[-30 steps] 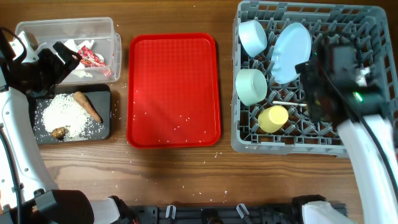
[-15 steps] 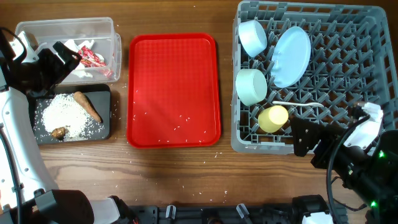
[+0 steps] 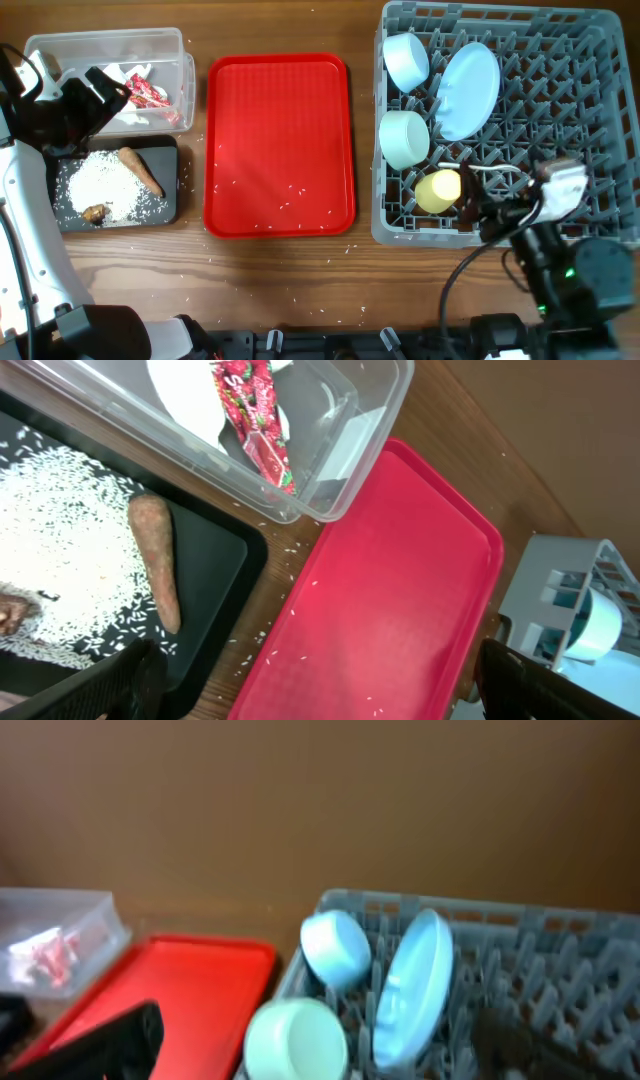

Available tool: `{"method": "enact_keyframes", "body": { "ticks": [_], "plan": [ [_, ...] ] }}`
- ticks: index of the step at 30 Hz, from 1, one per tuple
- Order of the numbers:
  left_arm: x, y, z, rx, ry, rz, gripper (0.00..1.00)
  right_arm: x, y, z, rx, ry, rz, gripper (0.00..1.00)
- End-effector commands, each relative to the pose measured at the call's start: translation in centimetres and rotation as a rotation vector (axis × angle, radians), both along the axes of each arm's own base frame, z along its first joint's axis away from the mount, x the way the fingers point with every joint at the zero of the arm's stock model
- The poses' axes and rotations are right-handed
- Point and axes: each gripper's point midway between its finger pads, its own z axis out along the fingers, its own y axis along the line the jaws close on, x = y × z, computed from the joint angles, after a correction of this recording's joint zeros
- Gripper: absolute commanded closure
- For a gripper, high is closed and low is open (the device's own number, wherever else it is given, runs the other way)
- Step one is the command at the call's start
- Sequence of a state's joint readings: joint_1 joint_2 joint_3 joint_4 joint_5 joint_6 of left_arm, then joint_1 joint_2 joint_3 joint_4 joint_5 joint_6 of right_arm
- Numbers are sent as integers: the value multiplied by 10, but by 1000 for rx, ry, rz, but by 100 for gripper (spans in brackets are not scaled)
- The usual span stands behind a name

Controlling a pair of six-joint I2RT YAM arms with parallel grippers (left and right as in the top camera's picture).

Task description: Sort waste into correct bins and load items into the dishwasher rack

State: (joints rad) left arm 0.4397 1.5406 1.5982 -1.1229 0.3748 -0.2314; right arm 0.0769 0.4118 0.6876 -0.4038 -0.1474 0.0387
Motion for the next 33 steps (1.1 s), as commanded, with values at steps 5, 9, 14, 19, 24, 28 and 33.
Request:
{"method": "enact_keyframes", "body": {
  "ticks": [5,9,14,19,24,28,33],
  "plan": [
    [1,1,4,-3,-9,12,0,0,7,-96,-14,-114,54,0],
    [1,1,4,-3,-9,12,0,2,4,-124,22,-136,31,0],
    [1,1,4,-3,-9,12,0,6,-5,-134,73,-127,-29,0],
    [1,1,4,-3,-8,12,0,6,-3,-134,85,-127,-16,0],
    [1,1,4,-3,-9,12,0,6,-3,-134,84,-128,-17,0],
    [1,1,4,-3,-9,12,0,6,-3,-134,84,-125,-16,0],
    [1,1,4,-3,-9,12,0,6,-3,-136,84,-119,-17,0]
  ]
}}
